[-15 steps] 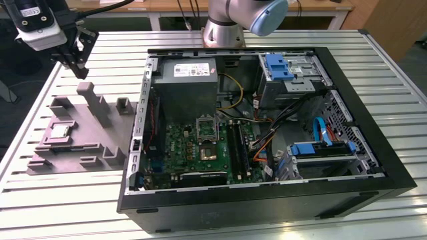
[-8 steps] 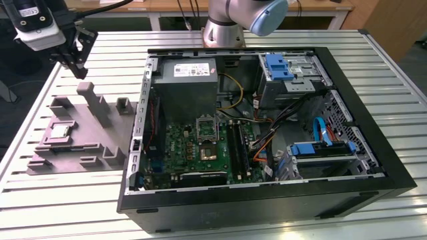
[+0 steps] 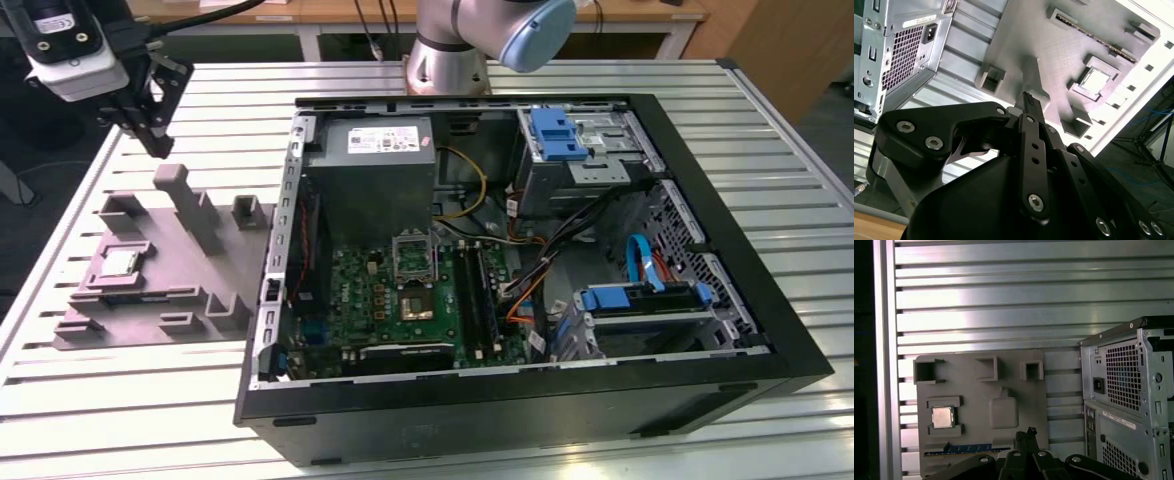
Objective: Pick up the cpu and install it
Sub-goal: 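Reach for the cpu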
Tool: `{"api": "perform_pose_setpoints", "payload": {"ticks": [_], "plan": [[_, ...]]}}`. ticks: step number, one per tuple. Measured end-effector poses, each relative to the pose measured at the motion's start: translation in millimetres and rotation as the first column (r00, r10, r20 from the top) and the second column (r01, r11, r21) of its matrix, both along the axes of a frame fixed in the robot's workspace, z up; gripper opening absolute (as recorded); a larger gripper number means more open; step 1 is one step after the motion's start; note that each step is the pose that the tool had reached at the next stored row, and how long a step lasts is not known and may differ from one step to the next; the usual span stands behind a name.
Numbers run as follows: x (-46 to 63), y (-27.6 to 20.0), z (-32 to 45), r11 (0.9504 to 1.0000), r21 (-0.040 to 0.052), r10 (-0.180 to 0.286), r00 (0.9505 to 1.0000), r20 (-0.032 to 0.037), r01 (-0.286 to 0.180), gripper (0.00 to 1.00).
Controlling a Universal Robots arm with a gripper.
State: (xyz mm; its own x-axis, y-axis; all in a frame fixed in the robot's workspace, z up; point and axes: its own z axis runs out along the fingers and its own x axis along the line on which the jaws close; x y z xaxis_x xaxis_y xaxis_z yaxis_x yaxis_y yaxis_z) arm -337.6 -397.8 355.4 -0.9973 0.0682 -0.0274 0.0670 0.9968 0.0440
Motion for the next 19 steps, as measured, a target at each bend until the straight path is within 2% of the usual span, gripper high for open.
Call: {"api": "perform_pose_setpoints", "payload": {"ticks": [19], "plan": [[-7.0,0.0,-0.1,1.0000,0.0000,0.000,1.0000,0.0000,0.000,0.11]]}}
